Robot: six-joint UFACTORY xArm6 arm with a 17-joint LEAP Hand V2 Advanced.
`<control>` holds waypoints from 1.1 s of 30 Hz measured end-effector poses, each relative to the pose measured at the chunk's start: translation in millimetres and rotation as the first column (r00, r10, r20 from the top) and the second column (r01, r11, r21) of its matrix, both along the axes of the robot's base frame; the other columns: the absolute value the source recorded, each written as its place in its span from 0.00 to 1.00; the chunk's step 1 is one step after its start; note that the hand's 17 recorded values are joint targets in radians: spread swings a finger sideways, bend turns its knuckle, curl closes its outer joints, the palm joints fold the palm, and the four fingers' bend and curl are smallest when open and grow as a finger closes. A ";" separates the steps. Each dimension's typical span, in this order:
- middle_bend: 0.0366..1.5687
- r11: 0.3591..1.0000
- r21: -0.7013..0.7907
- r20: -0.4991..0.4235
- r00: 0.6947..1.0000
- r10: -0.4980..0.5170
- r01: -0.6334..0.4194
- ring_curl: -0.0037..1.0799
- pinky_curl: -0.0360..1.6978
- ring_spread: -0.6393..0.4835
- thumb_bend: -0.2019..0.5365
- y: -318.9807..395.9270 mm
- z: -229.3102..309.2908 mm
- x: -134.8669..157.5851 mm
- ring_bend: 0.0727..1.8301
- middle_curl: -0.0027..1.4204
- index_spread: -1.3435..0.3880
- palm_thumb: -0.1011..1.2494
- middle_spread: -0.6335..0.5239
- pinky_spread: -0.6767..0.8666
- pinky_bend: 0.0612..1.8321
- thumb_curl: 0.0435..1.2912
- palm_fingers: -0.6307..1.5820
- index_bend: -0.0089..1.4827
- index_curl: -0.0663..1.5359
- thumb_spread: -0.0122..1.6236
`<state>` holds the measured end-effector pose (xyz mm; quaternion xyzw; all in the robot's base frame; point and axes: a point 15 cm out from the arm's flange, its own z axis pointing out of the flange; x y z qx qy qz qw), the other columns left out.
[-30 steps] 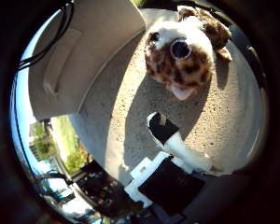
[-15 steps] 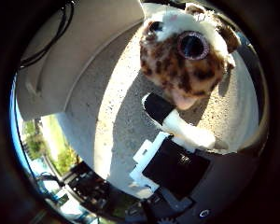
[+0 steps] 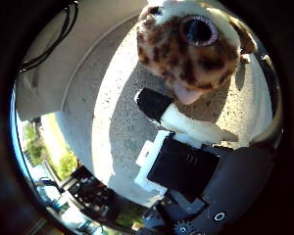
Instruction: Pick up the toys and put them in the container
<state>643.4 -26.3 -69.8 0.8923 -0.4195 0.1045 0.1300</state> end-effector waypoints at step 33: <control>0.90 0.980 0.198 0.004 1.000 -0.019 0.018 0.72 0.51 0.48 0.31 37.7 277.4 -87.9 0.87 0.69 0.31 0.81 0.41 0.53 0.88 0.57 0.63 0.46 0.82 0.66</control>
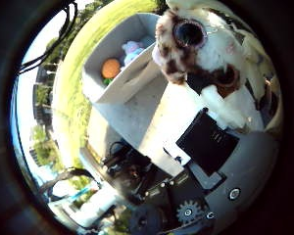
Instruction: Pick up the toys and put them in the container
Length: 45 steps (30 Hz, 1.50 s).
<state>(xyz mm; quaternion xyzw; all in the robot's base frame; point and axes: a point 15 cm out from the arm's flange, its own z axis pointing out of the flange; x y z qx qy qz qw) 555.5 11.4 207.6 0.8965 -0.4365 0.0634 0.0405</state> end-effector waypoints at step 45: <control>0.28 0.993 0.111 -0.164 0.986 -0.019 0.038 0.43 0.42 0.78 0.23 243.9 -107.2 0.4 0.57 0.35 0.44 0.62 0.53 0.72 0.69 0.49 0.32 0.11 0.63 0.68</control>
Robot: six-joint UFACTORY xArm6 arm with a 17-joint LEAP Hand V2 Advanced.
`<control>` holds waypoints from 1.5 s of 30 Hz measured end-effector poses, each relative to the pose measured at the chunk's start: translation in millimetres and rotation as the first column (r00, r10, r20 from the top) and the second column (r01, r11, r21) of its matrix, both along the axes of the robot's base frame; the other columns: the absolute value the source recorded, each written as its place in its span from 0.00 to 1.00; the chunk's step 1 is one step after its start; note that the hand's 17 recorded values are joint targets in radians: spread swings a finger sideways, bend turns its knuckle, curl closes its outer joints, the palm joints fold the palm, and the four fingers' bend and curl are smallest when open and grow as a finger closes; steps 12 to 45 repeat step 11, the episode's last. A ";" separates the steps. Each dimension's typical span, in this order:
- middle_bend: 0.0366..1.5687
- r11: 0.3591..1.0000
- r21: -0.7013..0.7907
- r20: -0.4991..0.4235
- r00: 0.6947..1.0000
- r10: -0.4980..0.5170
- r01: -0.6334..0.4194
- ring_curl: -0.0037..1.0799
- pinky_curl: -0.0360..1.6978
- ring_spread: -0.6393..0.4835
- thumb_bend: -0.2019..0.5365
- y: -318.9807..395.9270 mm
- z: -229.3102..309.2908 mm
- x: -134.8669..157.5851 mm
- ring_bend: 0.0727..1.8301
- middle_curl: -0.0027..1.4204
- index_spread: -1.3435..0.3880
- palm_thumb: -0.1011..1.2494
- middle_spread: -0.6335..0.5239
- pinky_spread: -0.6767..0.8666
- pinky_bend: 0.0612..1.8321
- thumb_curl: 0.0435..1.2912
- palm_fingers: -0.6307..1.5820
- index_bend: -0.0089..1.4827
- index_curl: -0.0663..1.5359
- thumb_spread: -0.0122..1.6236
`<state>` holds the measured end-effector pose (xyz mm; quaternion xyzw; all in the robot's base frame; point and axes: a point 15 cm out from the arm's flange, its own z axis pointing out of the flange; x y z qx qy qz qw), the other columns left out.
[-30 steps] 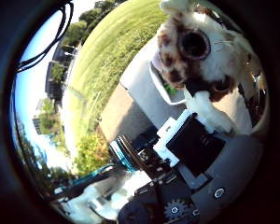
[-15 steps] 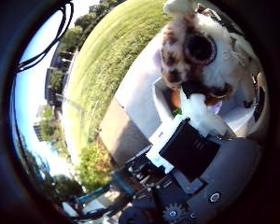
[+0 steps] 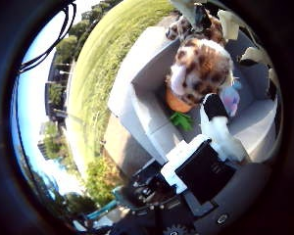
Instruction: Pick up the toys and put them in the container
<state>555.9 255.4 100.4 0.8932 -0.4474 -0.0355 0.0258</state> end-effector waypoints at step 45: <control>0.16 0.999 -0.011 -0.071 0.996 -0.045 0.045 0.29 0.33 0.84 0.24 -65.4 70.8 -11.3 0.40 0.28 0.49 0.62 0.58 0.78 0.57 0.42 0.30 0.12 0.44 0.69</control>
